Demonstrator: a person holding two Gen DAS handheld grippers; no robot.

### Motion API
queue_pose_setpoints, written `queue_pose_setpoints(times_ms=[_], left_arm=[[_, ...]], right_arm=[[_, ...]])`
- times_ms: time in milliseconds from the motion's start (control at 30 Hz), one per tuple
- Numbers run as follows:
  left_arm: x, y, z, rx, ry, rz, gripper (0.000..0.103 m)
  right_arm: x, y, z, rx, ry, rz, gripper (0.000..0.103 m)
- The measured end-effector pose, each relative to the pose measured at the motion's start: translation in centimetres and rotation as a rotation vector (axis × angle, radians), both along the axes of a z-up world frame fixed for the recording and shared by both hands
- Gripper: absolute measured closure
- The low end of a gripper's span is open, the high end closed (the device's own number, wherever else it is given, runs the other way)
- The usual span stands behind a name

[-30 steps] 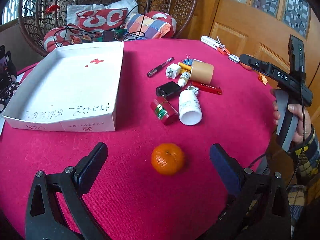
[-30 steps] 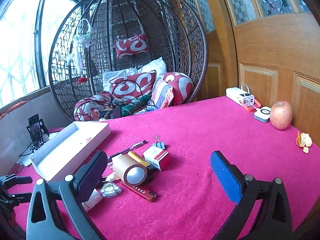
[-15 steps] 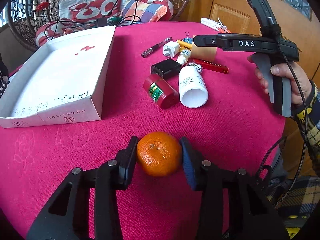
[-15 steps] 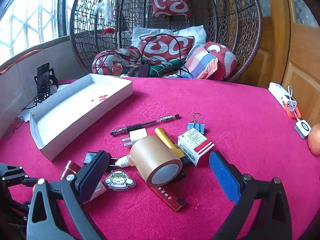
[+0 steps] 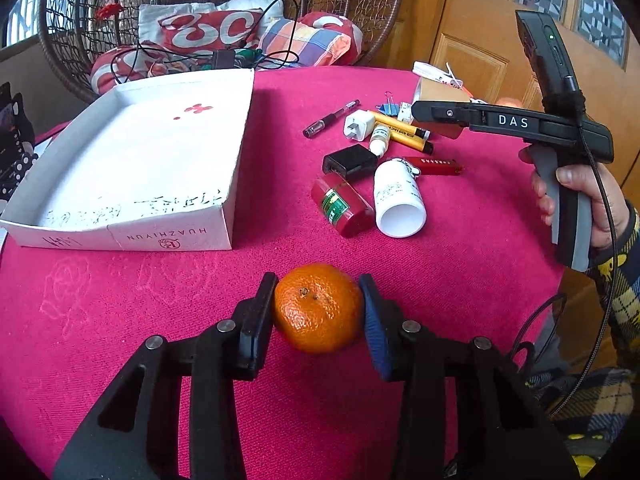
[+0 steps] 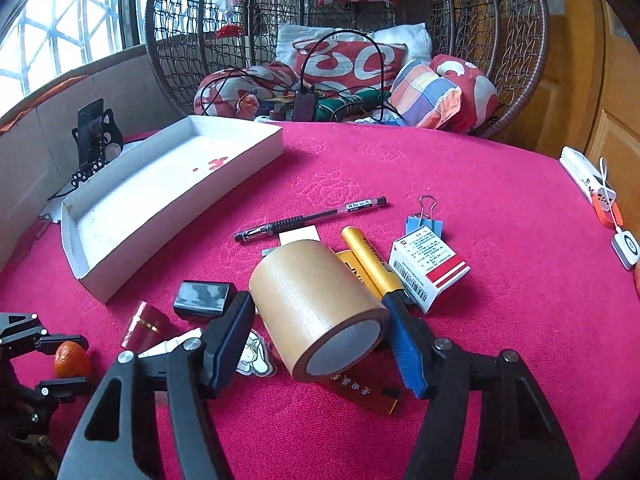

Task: Organize rigid objects
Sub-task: 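Grasp the mandarin orange with the left gripper while the right gripper grasps the brown tape roll, then carry the orange and tape roll into the white tray and open both grippers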

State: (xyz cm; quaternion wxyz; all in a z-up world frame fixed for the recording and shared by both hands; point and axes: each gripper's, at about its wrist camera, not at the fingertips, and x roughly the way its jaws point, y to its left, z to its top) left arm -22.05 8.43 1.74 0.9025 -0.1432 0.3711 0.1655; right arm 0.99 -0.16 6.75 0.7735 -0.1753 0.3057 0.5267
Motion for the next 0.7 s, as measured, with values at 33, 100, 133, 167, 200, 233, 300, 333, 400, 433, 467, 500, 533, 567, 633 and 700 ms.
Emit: queue_pose_setpoints(times_ms=[33,100,133,167,200,233,300,333,400,433,467,500,533,567,633,700], left_arm=[[-0.2,0.0,0.2,0.005,-0.008,0.005,0.063],[-0.6,-0.1,0.7,0.02,-0.025,0.015,0.063],[-0.7,-0.1,1.0,0.025,-0.032,0.018,0.063],[-0.8,0.0,1.2,0.029,-0.04,0.024,0.063],[-1.0,0.1,1.4,0.032,-0.048,0.031,0.063],[-1.2,0.2,1.6,0.036,-0.053,0.038,0.063],[-1.5,0.6,2.0,0.044,-0.064,0.057,0.063],[-1.8,0.7,2.2,0.048,-0.07,0.069,0.063],[-2.2,1.2,2.6,0.057,-0.079,0.1,0.063],[-2.4,1.5,2.8,0.064,-0.08,0.117,0.063],[-2.7,1.8,2.9,0.071,-0.082,0.132,0.063],[-3.0,2.1,3.1,0.079,-0.085,0.145,0.063],[-3.2,2.3,3.3,0.088,-0.087,0.157,0.063],[-3.5,2.6,3.6,0.101,-0.089,0.167,0.063],[-3.8,3.1,4.2,0.125,-0.097,0.182,0.063],[-4.0,3.7,4.8,0.139,-0.103,0.191,0.063]], right_arm=[[-0.3,-0.4,0.7,0.024,-0.001,0.001,0.037],[-0.9,-0.8,2.1,0.067,-0.006,0.007,0.037],[-1.2,-1.0,2.7,0.085,-0.009,0.014,0.037],[-1.5,-1.1,3.2,0.101,-0.01,0.021,0.037],[-1.8,-1.3,3.7,0.114,-0.01,0.029,0.037],[-2.2,-1.4,4.1,0.125,-0.011,0.038,0.037],[-2.7,-1.2,4.7,0.142,-0.012,0.053,0.037],[-3.0,-1.2,5.0,0.15,-0.011,0.059,0.037],[-3.6,-1.2,5.6,0.167,-0.006,0.072,0.037],[-3.8,-1.1,5.8,0.174,-0.002,0.08,0.037],[-4.0,-1.0,6.0,0.182,0.0,0.087,0.037],[-4.3,-0.9,6.2,0.188,0.0,0.092,0.037],[-4.5,-0.8,6.4,0.193,-0.003,0.097,0.037],[-4.7,-0.9,6.6,0.197,-0.006,0.103,0.037],[-5.0,-0.6,6.8,0.201,-0.007,0.112,0.037],[-5.2,-0.4,6.9,0.203,0.002,0.121,0.037]])
